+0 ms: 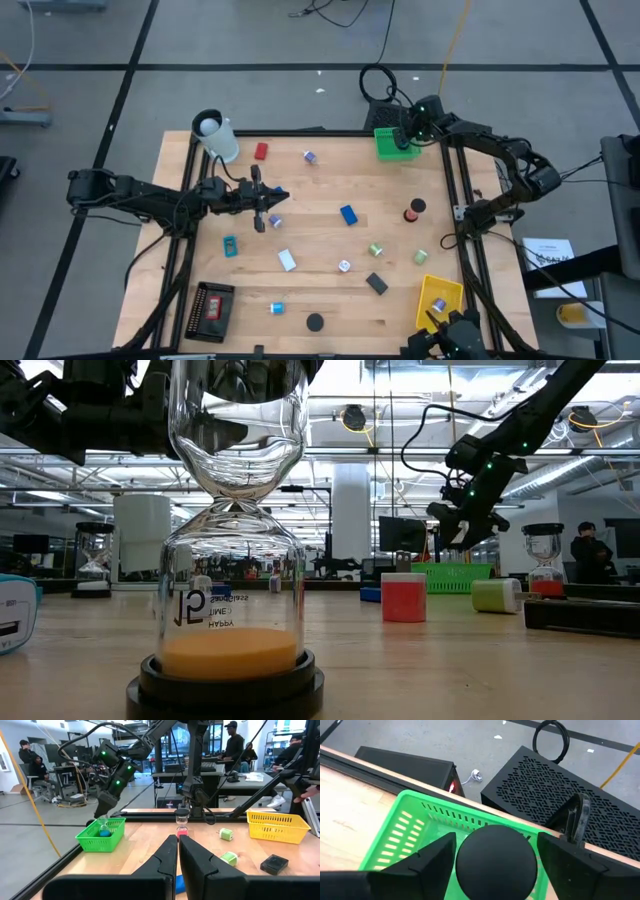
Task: Pick & Place Office items
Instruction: Put the blue hourglass into the green bin, then put the bottom purple charger adapter into the yellow bin
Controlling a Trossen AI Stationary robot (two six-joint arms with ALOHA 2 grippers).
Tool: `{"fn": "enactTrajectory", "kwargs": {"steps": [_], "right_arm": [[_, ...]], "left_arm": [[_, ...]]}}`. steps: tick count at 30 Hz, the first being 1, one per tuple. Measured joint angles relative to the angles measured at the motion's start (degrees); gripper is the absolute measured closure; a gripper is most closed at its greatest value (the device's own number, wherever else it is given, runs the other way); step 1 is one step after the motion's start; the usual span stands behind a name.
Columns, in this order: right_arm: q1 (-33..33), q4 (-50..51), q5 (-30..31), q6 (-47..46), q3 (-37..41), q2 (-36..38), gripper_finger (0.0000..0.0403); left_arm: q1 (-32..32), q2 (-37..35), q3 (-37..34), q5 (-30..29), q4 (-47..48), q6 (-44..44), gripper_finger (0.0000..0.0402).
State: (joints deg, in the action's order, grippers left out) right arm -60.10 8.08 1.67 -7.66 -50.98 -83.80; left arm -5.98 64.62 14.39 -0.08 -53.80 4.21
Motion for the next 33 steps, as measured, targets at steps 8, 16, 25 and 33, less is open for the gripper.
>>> {"fn": "enactTrajectory", "kwargs": {"steps": [8, 16, 25, 33], "right_arm": [[1.46, 0.36, 3.03, 0.93, 0.02, 7.75, 0.0139], [10.80, 5.51, 5.78, 5.52, 0.30, 22.42, 0.0248], [27.22, -5.37, 3.01, 9.50, 12.78, 29.10, 0.0396], [39.59, -21.58, -5.06, 12.45, 21.79, 29.37, 0.0400]], "left_arm": [[0.01, -0.01, 0.00, 0.00, 0.01, 0.00, 0.0376], [0.00, -0.01, 0.00, 0.00, 0.01, 0.00, 0.0376], [0.02, -0.02, 0.00, 0.00, 0.02, 0.00, 0.0376], [0.00, -0.02, 0.00, 0.00, 0.02, 0.00, 0.0376]]}}
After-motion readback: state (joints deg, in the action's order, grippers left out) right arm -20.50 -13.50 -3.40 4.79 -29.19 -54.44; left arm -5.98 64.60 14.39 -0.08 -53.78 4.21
